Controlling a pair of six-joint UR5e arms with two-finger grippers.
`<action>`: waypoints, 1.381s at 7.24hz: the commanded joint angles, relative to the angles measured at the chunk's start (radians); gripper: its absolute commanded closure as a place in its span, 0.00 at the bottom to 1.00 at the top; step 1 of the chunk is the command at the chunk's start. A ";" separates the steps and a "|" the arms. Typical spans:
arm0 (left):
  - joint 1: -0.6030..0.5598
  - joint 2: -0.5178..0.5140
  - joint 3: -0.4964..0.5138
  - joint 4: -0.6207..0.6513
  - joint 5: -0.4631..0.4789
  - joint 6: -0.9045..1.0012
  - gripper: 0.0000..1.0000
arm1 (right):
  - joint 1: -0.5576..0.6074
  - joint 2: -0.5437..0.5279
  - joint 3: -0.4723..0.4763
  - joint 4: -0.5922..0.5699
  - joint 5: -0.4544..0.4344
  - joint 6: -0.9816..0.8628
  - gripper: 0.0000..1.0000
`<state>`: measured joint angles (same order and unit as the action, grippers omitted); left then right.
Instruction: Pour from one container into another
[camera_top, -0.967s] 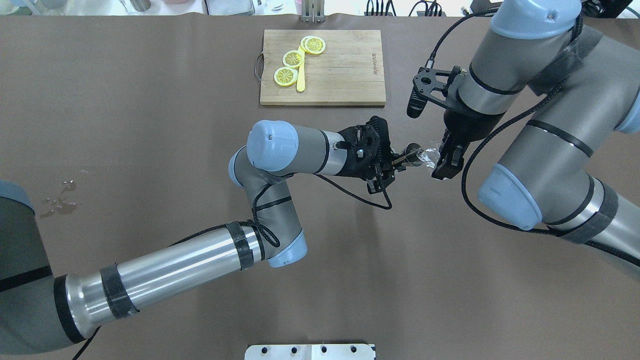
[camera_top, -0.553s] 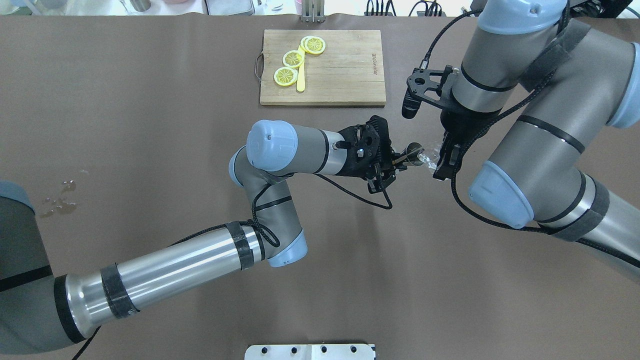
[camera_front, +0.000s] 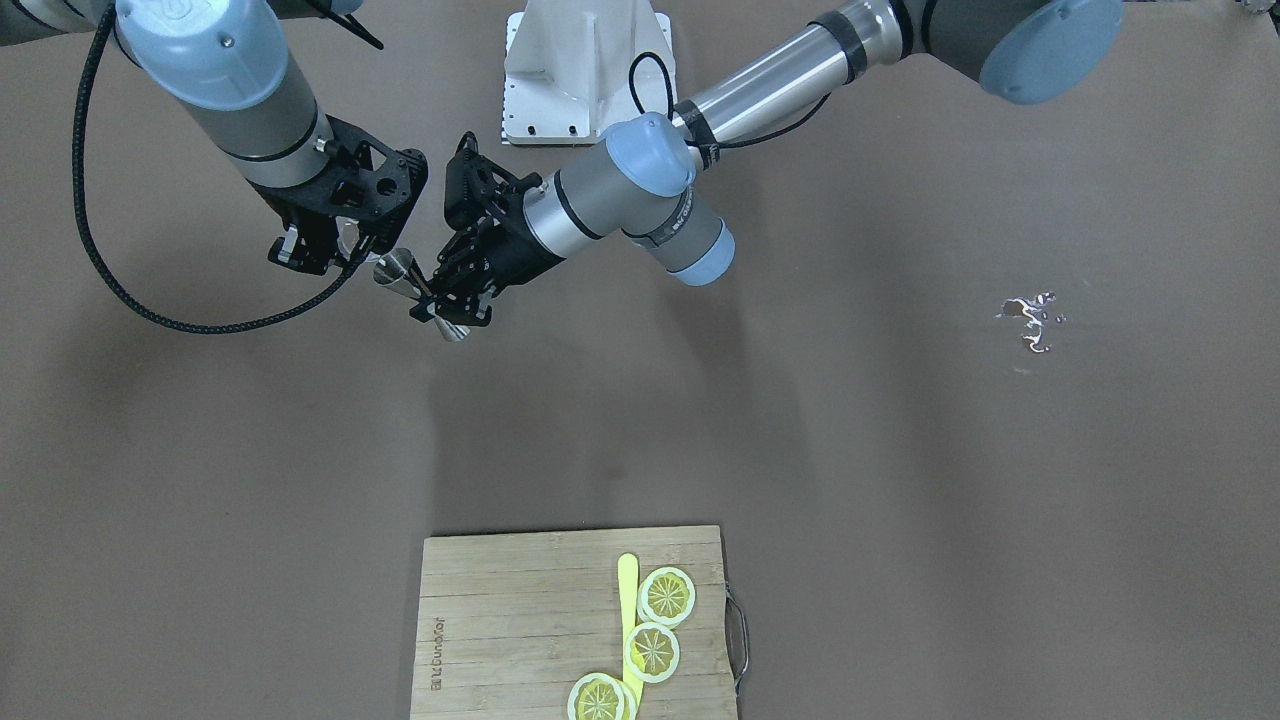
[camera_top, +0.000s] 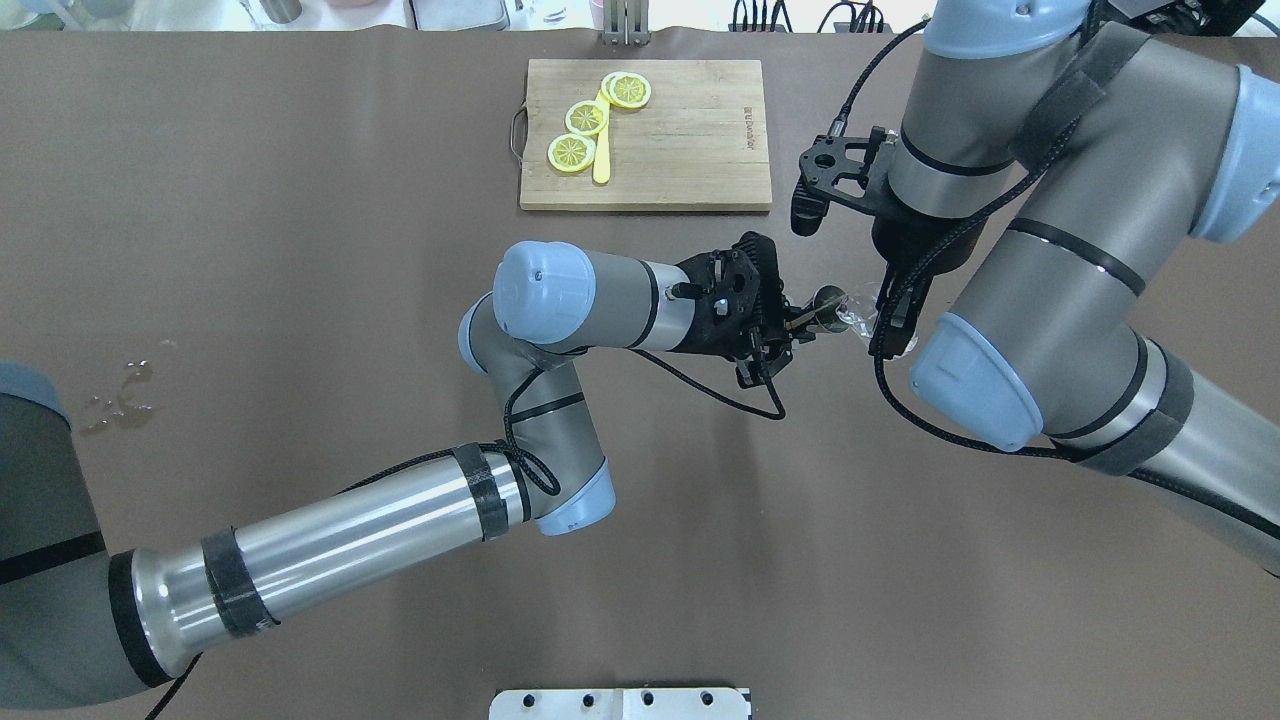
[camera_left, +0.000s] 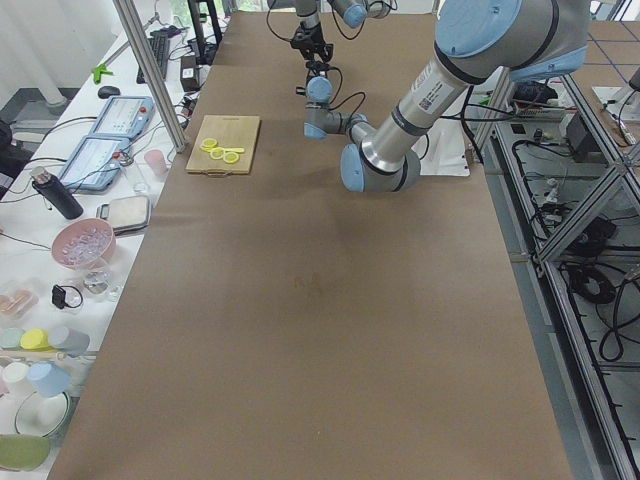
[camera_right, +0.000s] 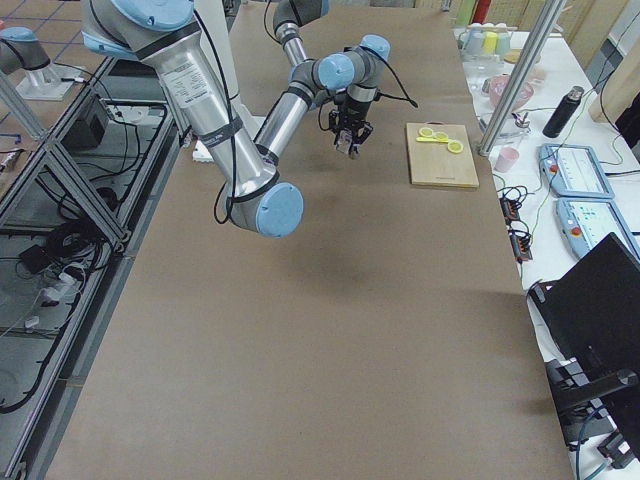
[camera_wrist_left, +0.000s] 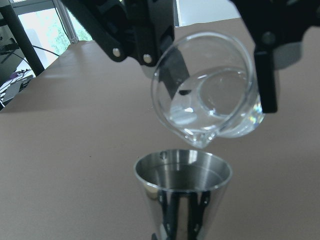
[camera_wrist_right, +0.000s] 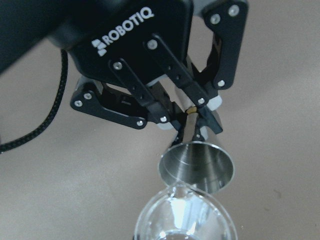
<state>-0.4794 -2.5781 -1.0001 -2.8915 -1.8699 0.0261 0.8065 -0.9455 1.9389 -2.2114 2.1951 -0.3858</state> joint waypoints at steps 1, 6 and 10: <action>0.004 0.000 0.000 -0.003 0.000 0.000 1.00 | -0.003 0.028 -0.005 -0.060 -0.023 -0.024 1.00; 0.008 0.000 0.000 -0.012 0.000 0.000 1.00 | -0.004 0.042 -0.009 -0.111 -0.041 -0.028 1.00; 0.010 0.000 0.000 -0.012 0.000 -0.002 1.00 | 0.000 0.053 -0.006 -0.111 -0.046 -0.042 1.00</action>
<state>-0.4705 -2.5786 -1.0002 -2.9037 -1.8699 0.0251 0.8048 -0.8937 1.9277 -2.3234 2.1495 -0.4238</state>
